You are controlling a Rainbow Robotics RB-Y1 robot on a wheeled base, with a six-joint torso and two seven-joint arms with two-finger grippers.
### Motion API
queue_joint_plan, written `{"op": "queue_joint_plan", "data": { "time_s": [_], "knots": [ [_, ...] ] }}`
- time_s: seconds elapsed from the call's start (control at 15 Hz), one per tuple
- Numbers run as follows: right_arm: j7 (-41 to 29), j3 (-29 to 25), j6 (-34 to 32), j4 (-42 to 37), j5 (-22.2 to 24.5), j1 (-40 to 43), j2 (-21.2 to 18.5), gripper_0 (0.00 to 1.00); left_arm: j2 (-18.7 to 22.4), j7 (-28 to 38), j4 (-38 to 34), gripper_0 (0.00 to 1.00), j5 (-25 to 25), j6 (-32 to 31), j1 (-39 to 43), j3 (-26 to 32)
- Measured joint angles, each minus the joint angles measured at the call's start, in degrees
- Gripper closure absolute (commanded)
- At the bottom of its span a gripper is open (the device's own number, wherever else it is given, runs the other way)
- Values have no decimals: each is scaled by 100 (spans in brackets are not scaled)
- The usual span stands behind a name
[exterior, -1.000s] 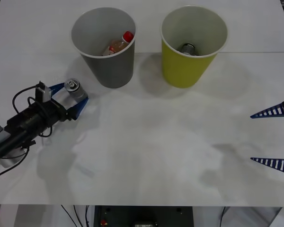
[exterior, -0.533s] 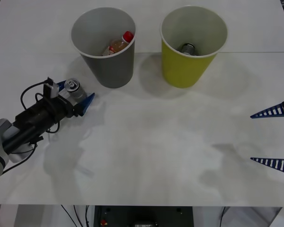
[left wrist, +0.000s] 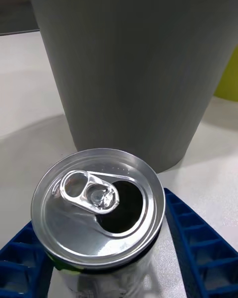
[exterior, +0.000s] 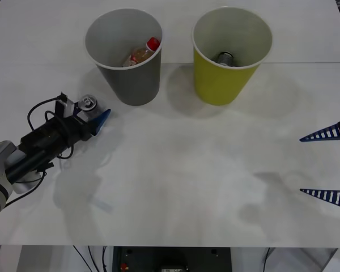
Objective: Put the can into the green bin and the plastic bottle into the gray bin
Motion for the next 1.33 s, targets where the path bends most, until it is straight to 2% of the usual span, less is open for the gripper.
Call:
{"op": "queue_joint_plan", "data": {
  "time_s": [0.47,0.73,0.87,1.0,1.13,1.33],
  "knots": [
    [0,0,0,-1,0,0,0,0,17,19,0,100,-148,-87,-16,2],
    [0,0,0,-1,0,0,0,0,328,185,-16,100,-405,-454,18,-29],
    [0,0,0,-1,0,0,0,0,641,735,-393,100,-410,-584,233,-217],
    [0,0,0,-1,0,0,0,0,948,1435,-1167,100,-563,-585,627,-271],
    [0,0,0,-1,0,0,0,0,1270,2378,-2042,100,-1058,-574,1039,-145],
    [0,0,0,-1,0,0,0,0,1653,3947,-3330,100,-2237,-573,1534,268]
  ]
}}
